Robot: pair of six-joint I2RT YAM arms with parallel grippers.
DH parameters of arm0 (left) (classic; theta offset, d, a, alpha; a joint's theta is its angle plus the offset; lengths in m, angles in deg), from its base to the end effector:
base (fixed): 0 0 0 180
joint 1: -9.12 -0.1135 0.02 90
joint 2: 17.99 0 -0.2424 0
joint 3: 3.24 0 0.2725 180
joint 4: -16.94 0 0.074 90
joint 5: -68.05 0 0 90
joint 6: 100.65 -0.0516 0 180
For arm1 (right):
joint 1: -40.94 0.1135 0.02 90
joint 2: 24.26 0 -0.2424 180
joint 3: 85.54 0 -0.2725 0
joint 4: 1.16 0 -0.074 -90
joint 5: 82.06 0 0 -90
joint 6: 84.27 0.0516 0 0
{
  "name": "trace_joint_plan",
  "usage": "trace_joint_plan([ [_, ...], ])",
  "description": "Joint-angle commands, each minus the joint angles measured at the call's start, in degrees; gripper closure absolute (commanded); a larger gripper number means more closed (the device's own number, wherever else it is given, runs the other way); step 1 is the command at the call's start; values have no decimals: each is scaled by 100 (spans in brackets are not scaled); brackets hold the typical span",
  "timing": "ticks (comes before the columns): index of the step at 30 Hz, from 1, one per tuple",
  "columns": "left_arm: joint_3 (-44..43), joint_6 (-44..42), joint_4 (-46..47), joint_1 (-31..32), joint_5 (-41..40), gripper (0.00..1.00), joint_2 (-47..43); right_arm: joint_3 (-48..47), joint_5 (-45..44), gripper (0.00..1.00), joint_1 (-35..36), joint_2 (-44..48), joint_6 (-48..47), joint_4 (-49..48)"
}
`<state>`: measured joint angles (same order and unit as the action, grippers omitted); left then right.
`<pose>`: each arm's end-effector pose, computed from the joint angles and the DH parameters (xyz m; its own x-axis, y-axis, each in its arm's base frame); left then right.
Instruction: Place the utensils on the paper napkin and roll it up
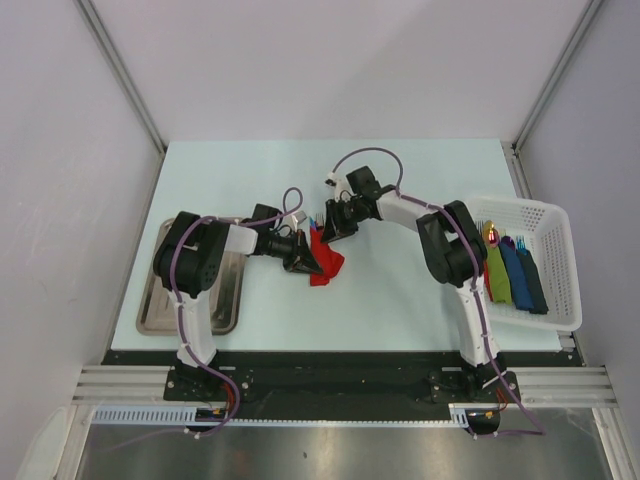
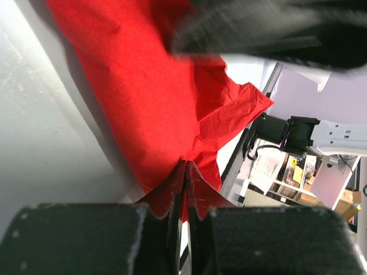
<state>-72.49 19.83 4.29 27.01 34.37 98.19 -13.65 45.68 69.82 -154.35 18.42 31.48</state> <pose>0.3342 -0.1530 0.0435 -0.9970 0.0263 -0.0724 0.0761 0.4776 -0.8753 0.4184 0.2669 0.1033 -0.8486 -0.2697 -0.4552 -0.5185 0.5951 0.6140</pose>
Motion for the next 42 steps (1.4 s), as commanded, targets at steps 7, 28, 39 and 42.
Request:
trace_joint_plan([
  [7,-16,-402,-236,-40,-639,91,256,-208,-970,84,-287,-255,-399,196],
  [28,2,-420,-227,-22,-771,93,247,1603,1447,66,-58,1047,2177,-1825],
  [39,99,-394,131,-31,-543,90,116,2007,832,76,-269,387,1739,-1465],
  [42,142,-359,299,-31,-280,84,10,2007,630,77,-225,247,1623,-1316],
])
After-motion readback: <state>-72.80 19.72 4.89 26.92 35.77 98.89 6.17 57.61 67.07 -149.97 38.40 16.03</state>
